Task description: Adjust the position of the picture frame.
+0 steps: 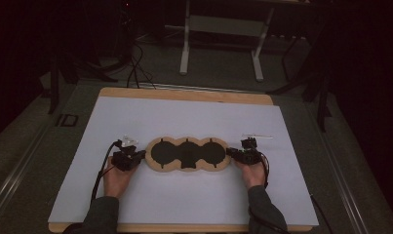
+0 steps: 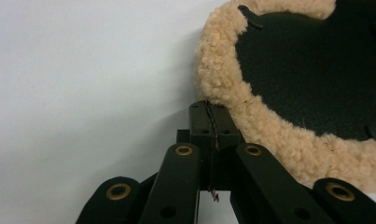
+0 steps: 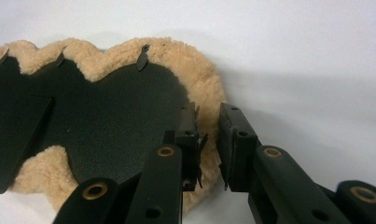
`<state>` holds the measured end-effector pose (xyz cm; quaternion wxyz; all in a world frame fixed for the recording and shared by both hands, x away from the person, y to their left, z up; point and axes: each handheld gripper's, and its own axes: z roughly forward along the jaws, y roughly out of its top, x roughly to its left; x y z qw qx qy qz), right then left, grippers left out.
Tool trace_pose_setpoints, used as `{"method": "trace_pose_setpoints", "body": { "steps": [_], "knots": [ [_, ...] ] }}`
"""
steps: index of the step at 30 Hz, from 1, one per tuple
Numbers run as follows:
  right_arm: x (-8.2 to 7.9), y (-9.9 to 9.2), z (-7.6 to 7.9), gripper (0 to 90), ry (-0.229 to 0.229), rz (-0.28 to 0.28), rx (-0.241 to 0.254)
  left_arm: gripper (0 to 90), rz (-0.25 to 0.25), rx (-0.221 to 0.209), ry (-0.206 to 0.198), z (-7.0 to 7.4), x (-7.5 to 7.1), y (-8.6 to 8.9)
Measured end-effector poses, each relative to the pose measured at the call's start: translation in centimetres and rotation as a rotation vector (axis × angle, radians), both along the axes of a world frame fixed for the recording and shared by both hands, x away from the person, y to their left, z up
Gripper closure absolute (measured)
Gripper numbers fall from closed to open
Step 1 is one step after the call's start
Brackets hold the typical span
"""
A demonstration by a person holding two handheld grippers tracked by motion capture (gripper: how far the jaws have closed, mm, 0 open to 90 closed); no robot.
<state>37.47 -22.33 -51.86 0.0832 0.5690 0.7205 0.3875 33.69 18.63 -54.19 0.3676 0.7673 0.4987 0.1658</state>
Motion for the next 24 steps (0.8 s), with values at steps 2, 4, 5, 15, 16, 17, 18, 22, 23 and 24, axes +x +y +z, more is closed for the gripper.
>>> {"method": "trace_pose_setpoints", "body": {
  "steps": [2,4,5,15,16,17,18,22,23,24],
  "knots": [
    [-0.3,-0.1,0.1,78.7,0.000,0.002,-0.013,90.0,-0.006,-0.007,0.005,0.0,0.0,-0.1],
    [-0.5,-0.2,0.0,78.6,-0.005,0.003,-0.013,90.0,-0.005,-0.002,0.005,0.0,-0.1,-0.2],
    [-0.5,-0.3,0.0,78.6,-0.006,0.003,-0.012,90.0,-0.004,0.002,0.004,0.0,-0.2,-0.2],
    [-0.8,0.1,0.5,73.7,-0.036,0.039,-0.081,85.0,-0.009,0.007,0.014,0.2,-0.3,0.2],
    [-0.9,0.2,0.6,72.9,-0.039,0.044,-0.090,84.5,-0.010,0.005,0.015,0.3,-0.3,0.3],
    [-1.0,0.2,0.9,72.1,-0.048,0.055,-0.107,83.7,-0.008,0.005,0.014,0.3,-0.3,0.3],
    [-1.1,0.3,1.0,71.9,-0.052,0.065,-0.115,83.3,-0.006,0.003,0.011,0.3,-0.3,0.3],
    [-1.5,0.4,2.0,69.0,-0.072,0.101,-0.155,81.3,-0.001,0.007,0.007,0.4,-0.4,0.3],
    [-1.6,0.4,2.3,68.1,-0.078,0.113,-0.162,80.7,0.001,0.009,0.005,0.4,-0.4,0.3],
    [-1.7,0.5,2.6,67.3,-0.083,0.124,-0.171,80.3,0.002,0.009,0.004,0.4,-0.5,0.3]
  ]
}}
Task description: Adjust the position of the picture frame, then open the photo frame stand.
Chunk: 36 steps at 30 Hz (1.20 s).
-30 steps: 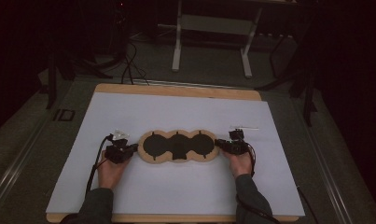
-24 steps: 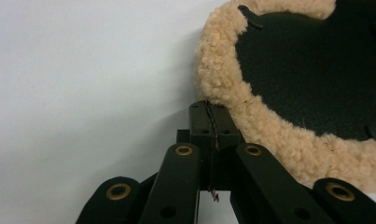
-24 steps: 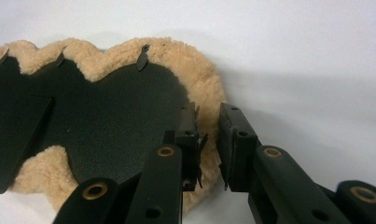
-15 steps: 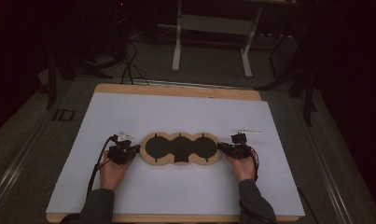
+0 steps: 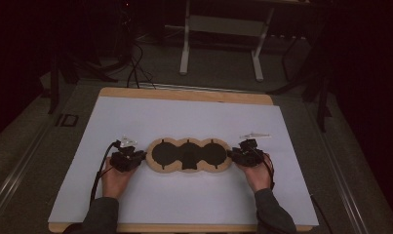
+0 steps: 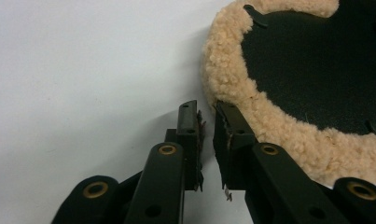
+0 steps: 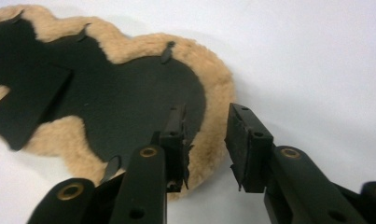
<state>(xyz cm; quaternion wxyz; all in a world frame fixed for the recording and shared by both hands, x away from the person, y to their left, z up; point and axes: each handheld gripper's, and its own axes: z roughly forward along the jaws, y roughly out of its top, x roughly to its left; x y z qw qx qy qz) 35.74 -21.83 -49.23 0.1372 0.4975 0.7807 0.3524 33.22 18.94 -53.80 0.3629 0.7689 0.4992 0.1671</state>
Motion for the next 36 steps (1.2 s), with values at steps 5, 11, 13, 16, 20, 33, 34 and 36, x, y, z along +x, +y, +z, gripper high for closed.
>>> {"method": "trace_pose_setpoints", "body": {
  "steps": [5,11,13,16,20,33,34,36],
  "knots": [
    [-0.7,0.0,1.2,63.0,-0.022,0.054,-0.055,77.7,0.005,0.004,-0.005,0.1,-0.1,0.0],
    [-1.8,-0.9,0.8,57.4,-0.035,0.110,-0.093,74.5,0.010,0.003,-0.015,0.3,-0.3,0.1],
    [-2.1,-1.3,0.3,56.4,-0.040,0.112,-0.109,73.4,0.012,0.000,-0.016,0.4,-0.3,0.2],
    [-2.5,-1.9,-0.4,55.4,-0.056,0.103,-0.114,72.0,0.011,-0.005,-0.020,0.5,-0.4,0.2],
    [-2.9,-2.2,-1.3,54.8,-0.077,0.101,-0.094,69.8,0.015,-0.011,-0.027,0.6,-0.5,0.2],
    [-3.0,-2.6,-2.4,54.6,-0.122,0.075,-0.058,64.4,-0.001,-0.017,-0.060,1.3,-1.2,0.3],
    [-3.0,-2.7,-2.5,55.0,-0.118,0.071,-0.056,65.1,-0.007,-0.011,-0.065,1.4,-1.3,0.2],
    [-3.1,-2.8,-2.7,55.4,-0.112,0.066,-0.060,65.3,-0.024,-0.002,-0.074,1.5,-1.4,-0.1]
  ]
}}
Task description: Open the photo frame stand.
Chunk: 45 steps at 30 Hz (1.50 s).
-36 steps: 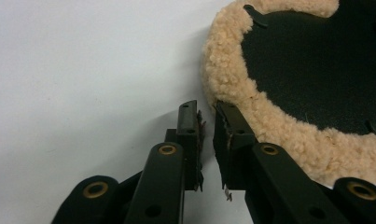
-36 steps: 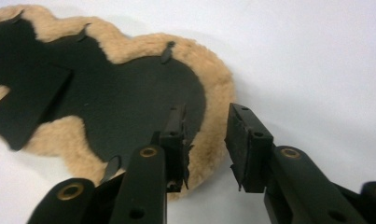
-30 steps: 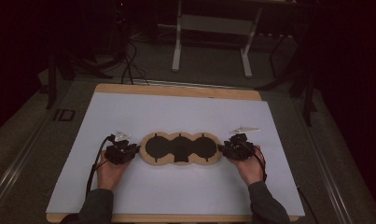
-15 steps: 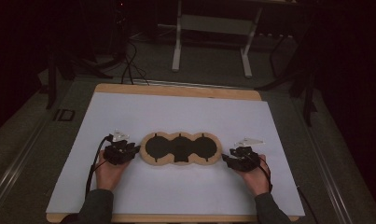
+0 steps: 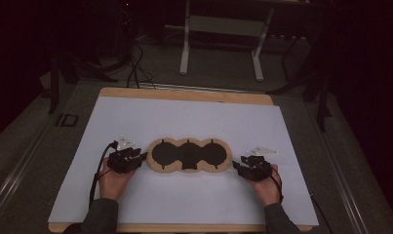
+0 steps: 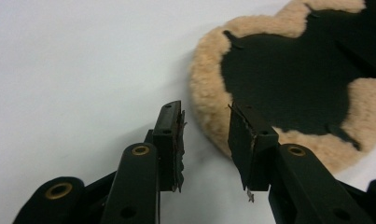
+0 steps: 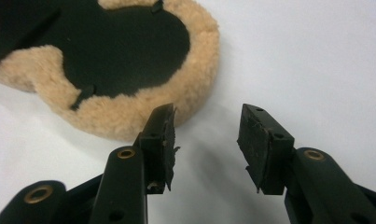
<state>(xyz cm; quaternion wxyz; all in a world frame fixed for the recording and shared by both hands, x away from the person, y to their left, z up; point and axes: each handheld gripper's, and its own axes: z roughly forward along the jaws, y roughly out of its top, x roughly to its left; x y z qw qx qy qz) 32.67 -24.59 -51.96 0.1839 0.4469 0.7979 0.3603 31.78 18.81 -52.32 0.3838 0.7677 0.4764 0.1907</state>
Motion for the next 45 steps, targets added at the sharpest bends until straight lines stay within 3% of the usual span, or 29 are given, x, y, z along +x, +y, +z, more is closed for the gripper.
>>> {"method": "trace_pose_setpoints", "body": {
  "steps": [8,15,17,21,28,40,45],
  "knots": [
    [-0.2,-0.1,-0.2,54.4,0.012,-0.010,0.004,66.1,-0.050,0.012,-0.035,0.7,-0.6,-0.5],
    [-0.4,0.0,-0.3,52.5,0.021,-0.015,-0.002,64.3,-0.054,-0.011,-0.044,1.1,-0.7,-0.4],
    [-0.3,0.0,-0.3,51.5,0.025,-0.003,0.013,62.4,-0.078,-0.053,-0.052,1.6,-1.1,-0.6],
    [-0.4,0.1,-0.3,51.2,0.030,-0.001,0.033,60.8,-0.092,-0.088,-0.054,1.7,-1.3,-1.0],
    [-0.4,0.2,-0.5,51.2,0.029,-0.003,0.028,57.4,-0.116,-0.087,-0.075,2.0,-1.7,-2.1],
    [-0.5,0.3,-0.2,51.4,0.015,0.006,0.041,58.7,-0.190,-0.078,-0.079,1.9,-2.3,-4.6],
    [-0.5,0.3,-0.2,51.3,0.015,0.006,0.039,60.5,-0.220,-0.055,-0.080,1.4,-2.5,-5.8]
  ]
}}
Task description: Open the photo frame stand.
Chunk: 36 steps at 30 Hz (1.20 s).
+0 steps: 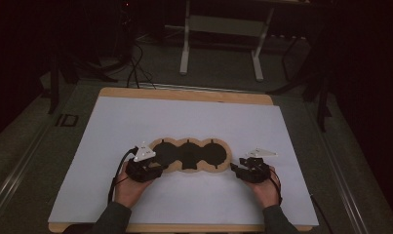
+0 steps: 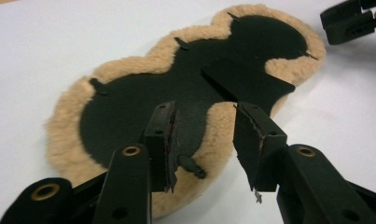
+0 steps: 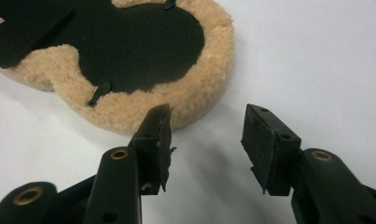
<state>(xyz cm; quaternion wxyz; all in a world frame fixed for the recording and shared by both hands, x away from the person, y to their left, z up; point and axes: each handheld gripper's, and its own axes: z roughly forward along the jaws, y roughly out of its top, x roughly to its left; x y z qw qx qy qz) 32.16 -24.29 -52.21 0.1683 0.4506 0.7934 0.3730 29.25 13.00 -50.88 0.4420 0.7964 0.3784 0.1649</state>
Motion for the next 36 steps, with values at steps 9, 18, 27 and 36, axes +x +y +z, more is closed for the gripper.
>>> {"method": "trace_pose_setpoints", "body": {
  "steps": [9,18,27,36],
  "knots": [
    [0.0,-0.1,0.0,50.3,-0.005,-0.006,-0.002,79.4,-0.075,0.055,-0.010,-0.8,-0.5,-2.2],
    [0.0,-0.1,0.0,50.1,-0.008,-0.006,-0.006,90.0,-0.086,0.075,-0.024,-1.6,-0.6,-3.6],
    [0.0,-0.1,-0.1,50.0,-0.007,-0.009,-0.008,90.0,-0.102,0.107,0.006,-2.5,-0.5,-4.5],
    [0.0,-0.1,-0.1,50.0,-0.008,-0.012,-0.009,89.9,-0.098,0.115,0.018,-2.7,-0.5,-4.5]
  ]
}}
